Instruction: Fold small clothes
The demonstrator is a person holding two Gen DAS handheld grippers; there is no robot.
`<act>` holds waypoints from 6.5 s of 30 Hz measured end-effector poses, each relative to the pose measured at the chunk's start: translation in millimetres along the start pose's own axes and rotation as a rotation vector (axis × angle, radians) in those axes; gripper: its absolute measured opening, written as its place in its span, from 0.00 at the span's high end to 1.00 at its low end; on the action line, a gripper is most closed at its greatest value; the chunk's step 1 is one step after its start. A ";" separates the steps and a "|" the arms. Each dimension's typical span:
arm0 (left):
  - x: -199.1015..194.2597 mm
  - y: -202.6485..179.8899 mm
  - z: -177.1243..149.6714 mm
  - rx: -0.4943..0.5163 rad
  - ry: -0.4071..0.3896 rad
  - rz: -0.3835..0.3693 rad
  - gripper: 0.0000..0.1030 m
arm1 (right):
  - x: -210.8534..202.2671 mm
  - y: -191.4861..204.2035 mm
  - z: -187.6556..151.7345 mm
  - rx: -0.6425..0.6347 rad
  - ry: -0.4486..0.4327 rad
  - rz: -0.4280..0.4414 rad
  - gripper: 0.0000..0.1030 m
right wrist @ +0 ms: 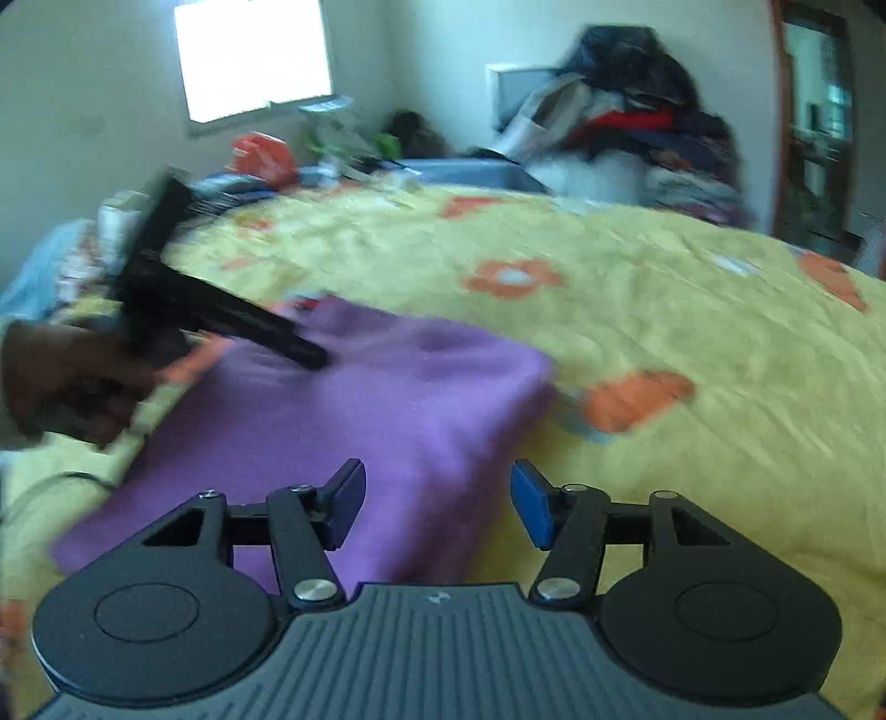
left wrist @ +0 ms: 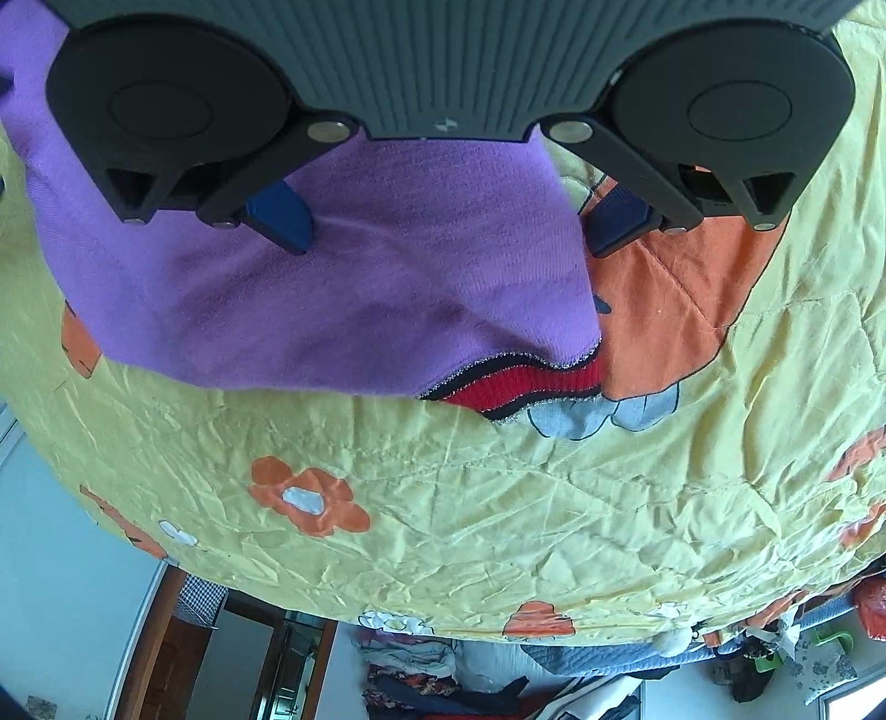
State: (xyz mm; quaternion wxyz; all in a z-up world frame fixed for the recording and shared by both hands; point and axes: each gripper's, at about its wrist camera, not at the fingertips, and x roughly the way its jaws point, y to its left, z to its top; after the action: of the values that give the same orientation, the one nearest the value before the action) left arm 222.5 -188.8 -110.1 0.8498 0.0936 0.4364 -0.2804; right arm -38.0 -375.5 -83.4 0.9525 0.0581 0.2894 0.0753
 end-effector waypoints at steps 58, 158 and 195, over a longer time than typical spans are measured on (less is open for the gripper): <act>-17.8 -94.6 50.7 0.345 -0.248 -0.116 0.34 | 26.3 -67.6 35.0 0.170 -0.075 -0.192 0.54; -93.7 -96.7 -164.8 0.064 -0.172 0.054 0.00 | -25.9 69.7 -80.4 0.240 0.093 -0.551 0.00; -93.8 -96.0 -166.7 0.061 -0.185 0.050 0.00 | -24.1 70.6 -80.9 0.241 0.085 -0.555 0.00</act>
State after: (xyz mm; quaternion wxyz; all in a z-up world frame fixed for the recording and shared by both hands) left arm 10.7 -163.8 -127.6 0.8900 0.1041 0.3449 -0.2796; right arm -110.9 -305.0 -126.2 0.9099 0.0861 0.3407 -0.2204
